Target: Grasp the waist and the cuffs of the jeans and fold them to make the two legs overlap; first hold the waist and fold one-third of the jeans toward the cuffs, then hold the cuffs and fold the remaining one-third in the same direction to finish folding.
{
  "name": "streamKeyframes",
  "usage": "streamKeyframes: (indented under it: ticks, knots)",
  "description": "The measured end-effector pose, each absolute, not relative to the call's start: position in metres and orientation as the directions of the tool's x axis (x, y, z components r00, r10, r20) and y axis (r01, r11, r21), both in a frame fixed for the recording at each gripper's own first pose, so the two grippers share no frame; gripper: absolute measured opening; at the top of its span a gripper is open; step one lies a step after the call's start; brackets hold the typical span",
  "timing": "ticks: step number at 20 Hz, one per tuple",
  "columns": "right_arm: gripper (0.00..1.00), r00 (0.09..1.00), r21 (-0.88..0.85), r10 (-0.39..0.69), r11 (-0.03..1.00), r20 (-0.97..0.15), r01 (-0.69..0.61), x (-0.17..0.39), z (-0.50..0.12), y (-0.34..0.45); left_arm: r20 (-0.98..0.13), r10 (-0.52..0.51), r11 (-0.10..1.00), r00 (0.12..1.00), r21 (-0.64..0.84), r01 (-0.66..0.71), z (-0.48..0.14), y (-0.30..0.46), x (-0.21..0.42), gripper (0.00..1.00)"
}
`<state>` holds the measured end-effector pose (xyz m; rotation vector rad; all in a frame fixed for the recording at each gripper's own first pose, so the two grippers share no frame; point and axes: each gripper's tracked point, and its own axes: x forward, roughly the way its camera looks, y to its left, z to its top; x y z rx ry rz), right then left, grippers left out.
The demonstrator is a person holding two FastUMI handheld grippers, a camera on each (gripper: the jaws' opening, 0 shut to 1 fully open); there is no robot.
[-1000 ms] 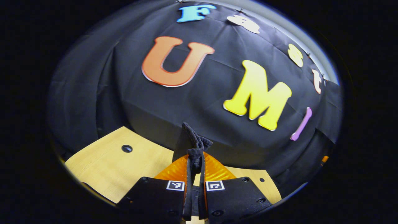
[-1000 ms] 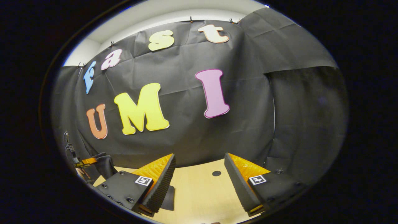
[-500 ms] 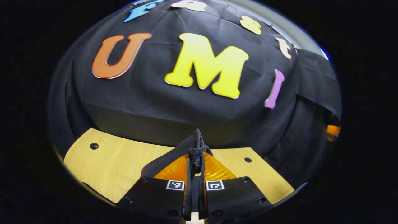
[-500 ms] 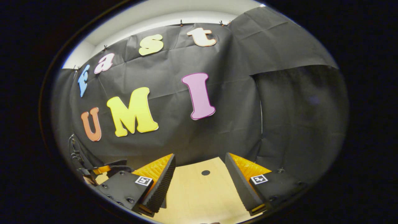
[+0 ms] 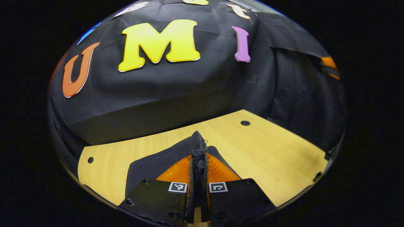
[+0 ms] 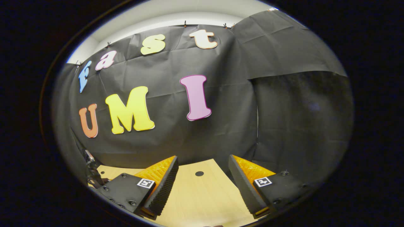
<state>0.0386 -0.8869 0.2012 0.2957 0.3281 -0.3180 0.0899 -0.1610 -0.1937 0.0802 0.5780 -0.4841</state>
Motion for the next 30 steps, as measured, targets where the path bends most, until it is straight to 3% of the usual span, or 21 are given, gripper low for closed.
streamKeyframes:
  ticks: [3, 8, 12, 17, 20, 26, 29, 30]
  knots:
    - [0.98, 0.893, 0.227, -0.263, 0.905, -0.365, 0.360, 0.036, 0.198, -0.890, -0.567, -0.412, 0.843, 0.714, 0.062, 0.535, -0.217, -0.171, 0.071, 0.12]
    - [0.98, 0.885, 0.231, -0.270, 0.899, -0.379, 0.372, 0.033, 0.195, -0.892, -0.629, -0.409, 0.785, 0.661, 0.127, 0.606, -0.264, -0.185, 0.056, 0.12]
    - [0.98, 0.884, 0.229, -0.274, 0.898, -0.378, 0.376, 0.033, 0.197, -0.892, -0.647, -0.411, 0.768, 0.642, 0.133, 0.626, -0.275, -0.186, 0.052, 0.12]
    - [0.98, 0.887, 0.234, -0.262, 0.900, -0.381, 0.367, 0.036, 0.197, -0.883, -0.660, -0.474, 0.754, 0.583, 0.038, 0.656, -0.279, -0.200, 0.043, 0.17]
    - [0.98, 0.890, 0.230, -0.248, 0.907, -0.384, 0.352, 0.039, 0.198, -0.876, -0.640, -0.514, 0.740, 0.571, 0.007, 0.673, -0.273, -0.214, 0.035, 0.99]
    - [0.98, 0.904, 0.223, -0.220, 0.923, -0.367, 0.315, 0.050, 0.206, -0.856, -0.590, -0.557, 0.761, 0.584, -0.083, 0.643, -0.249, -0.220, 0.030, 1.00]
    - [0.94, 0.916, 0.259, -0.174, 0.925, -0.361, 0.278, 0.068, 0.197, -0.831, -0.534, -0.542, 0.811, 0.649, -0.130, 0.570, -0.215, -0.193, 0.047, 0.99]
    - [0.98, 0.920, 0.269, -0.151, 0.928, -0.362, 0.258, 0.077, 0.193, -0.817, -0.515, -0.526, 0.831, 0.677, -0.140, 0.538, -0.201, -0.180, 0.057, 0.99]
